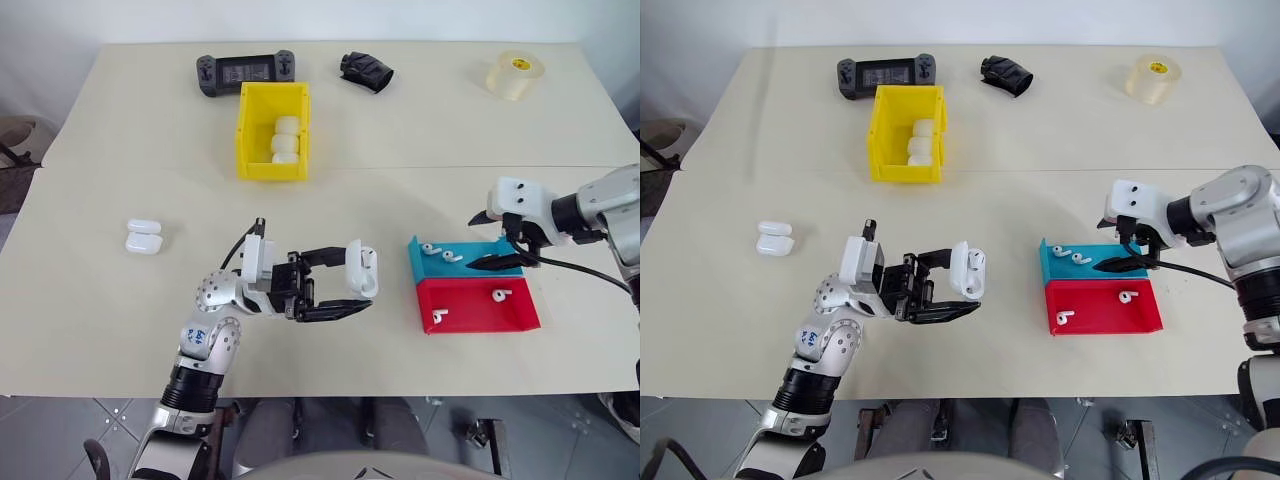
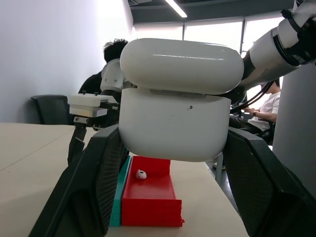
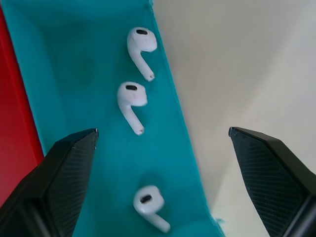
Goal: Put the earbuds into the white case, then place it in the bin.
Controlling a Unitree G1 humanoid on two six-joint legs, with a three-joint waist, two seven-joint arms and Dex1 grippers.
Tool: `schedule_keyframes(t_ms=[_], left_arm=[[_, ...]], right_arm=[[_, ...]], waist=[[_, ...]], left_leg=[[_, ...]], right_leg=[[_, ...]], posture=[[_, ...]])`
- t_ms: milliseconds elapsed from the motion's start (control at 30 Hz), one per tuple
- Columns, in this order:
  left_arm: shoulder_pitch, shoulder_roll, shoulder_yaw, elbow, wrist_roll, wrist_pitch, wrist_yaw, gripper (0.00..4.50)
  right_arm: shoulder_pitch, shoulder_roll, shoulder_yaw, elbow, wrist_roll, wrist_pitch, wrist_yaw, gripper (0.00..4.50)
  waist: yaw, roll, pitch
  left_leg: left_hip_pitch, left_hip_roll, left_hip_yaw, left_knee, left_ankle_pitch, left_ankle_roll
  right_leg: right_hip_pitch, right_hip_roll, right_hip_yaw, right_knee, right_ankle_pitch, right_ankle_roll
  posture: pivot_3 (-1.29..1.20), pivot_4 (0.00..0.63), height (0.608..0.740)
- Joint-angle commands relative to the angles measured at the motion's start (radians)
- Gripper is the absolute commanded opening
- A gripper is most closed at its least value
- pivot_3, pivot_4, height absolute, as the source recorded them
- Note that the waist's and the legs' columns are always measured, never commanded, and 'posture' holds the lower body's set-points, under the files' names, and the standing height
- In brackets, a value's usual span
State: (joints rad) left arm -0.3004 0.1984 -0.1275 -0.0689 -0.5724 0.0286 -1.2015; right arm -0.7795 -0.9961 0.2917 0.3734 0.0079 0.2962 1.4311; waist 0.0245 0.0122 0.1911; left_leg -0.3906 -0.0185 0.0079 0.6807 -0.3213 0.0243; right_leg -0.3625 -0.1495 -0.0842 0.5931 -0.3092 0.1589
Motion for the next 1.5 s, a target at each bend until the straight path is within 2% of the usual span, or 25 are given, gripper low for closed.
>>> schedule_keyframes(t_ms=[33, 300, 400, 533, 900, 1000, 1100, 1500], left_arm=[[0.001, -0.004, -0.004, -0.035, -0.011, -0.011, 0.002, 2.86], [-0.019, -0.015, -0.010, -0.021, -0.009, -0.016, 0.003, 2.86], [-0.020, -0.014, -0.010, -0.023, -0.011, -0.015, 0.002, 2.86], [-0.018, -0.007, -0.004, -0.027, -0.014, -0.013, 0.001, 2.86], [-0.023, -0.007, -0.001, -0.024, -0.016, -0.014, 0.002, 2.86], [-0.025, -0.008, -0.002, -0.022, -0.016, -0.015, 0.003, 2.86], [-0.027, -0.008, -0.002, -0.021, -0.016, -0.014, 0.003, 2.86], [-0.035, -0.007, -0.001, -0.016, -0.016, -0.015, 0.003, 2.86]], right_arm=[[-0.023, 0.017, -0.002, -0.073, -0.009, 0.103, 0.005, 4.45], [0.011, 0.067, 0.016, -0.101, -0.063, 0.122, -0.054, 4.45], [0.021, 0.071, 0.015, -0.103, -0.069, 0.110, -0.060, 3.86], [0.030, 0.066, 0.015, -0.105, -0.081, 0.084, -0.062, 2.49], [0.046, 0.072, 0.013, -0.128, -0.078, 0.094, -0.072, 2.49], [0.050, 0.073, 0.013, -0.128, -0.078, 0.092, -0.074, 1.89], [0.055, 0.074, 0.014, -0.131, -0.078, 0.093, -0.076, 0.97], [0.066, 0.082, 0.007, -0.142, -0.072, 0.097, -0.090, 0.97]], waist=[[-0.001, 0.000, 0.000], [-0.001, 0.000, 0.000], [-0.001, 0.000, 0.000], [-0.003, 0.000, 0.000], [-0.002, 0.000, 0.000], [-0.002, 0.000, 0.000], [-0.002, 0.000, 0.000], [-0.003, 0.000, 0.000]], left_leg=[[0.000, 0.000, 0.000, 0.000, 0.000, 0.000], [0.000, -0.001, 0.000, 0.000, 0.000, -0.001], [0.000, -0.001, 0.000, 0.000, 0.000, -0.001], [0.000, -0.001, 0.001, 0.000, 0.000, -0.001], [0.000, -0.001, 0.001, 0.000, 0.000, -0.001], [0.001, -0.001, 0.001, 0.000, 0.000, -0.001], [0.001, -0.001, 0.001, 0.001, 0.000, -0.001], [0.001, -0.001, 0.001, 0.001, 0.000, -0.001]], right_leg=[[0.000, 0.000, 0.000, 0.000, 0.000, 0.000], [-0.001, 0.000, 0.000, 0.001, 0.000, 0.000], [-0.001, 0.000, 0.000, 0.001, 0.000, 0.000], [0.000, 0.000, 0.000, 0.001, 0.000, 0.000], [0.000, 0.000, 0.000, 0.001, 0.000, 0.000], [0.000, 0.001, 0.000, 0.001, 0.000, 0.000], [0.001, 0.000, 0.000, 0.001, 0.000, 0.000], [0.001, 0.001, 0.000, 0.001, 0.000, 0.000]], posture=[[0.00, 0.150, 0.740], [0.00, 0.150, 0.740], [0.00, 0.150, 0.740], [0.00, 0.150, 0.740], [0.00, 0.150, 0.740], [0.00, 0.150, 0.740], [0.00, 0.150, 0.740], [0.00, 0.150, 0.740]])
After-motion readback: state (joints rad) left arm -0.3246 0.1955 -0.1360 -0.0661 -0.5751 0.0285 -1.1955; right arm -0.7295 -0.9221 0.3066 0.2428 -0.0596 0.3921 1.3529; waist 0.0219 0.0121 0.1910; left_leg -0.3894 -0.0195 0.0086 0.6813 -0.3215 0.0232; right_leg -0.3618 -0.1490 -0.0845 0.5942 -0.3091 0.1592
